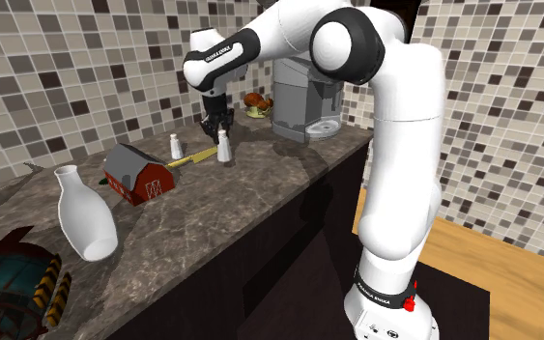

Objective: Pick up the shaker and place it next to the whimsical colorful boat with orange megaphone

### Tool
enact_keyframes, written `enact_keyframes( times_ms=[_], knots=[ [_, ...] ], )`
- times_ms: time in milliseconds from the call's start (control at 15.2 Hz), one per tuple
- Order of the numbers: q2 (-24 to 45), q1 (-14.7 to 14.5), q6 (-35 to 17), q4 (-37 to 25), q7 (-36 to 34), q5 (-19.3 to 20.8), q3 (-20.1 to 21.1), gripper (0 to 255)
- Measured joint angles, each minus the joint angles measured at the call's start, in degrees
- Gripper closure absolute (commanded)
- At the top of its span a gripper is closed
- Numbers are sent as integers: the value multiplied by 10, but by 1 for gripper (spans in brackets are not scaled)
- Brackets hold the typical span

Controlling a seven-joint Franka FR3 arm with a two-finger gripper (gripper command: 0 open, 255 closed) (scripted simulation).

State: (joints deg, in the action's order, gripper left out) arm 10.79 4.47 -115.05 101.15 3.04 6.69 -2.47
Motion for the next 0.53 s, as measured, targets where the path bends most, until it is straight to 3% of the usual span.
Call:
enact_keyframes(
  times_ms=[528],
  knots=[
    [-8,-1,59,-52,6,-2,0,255]
  ],
)
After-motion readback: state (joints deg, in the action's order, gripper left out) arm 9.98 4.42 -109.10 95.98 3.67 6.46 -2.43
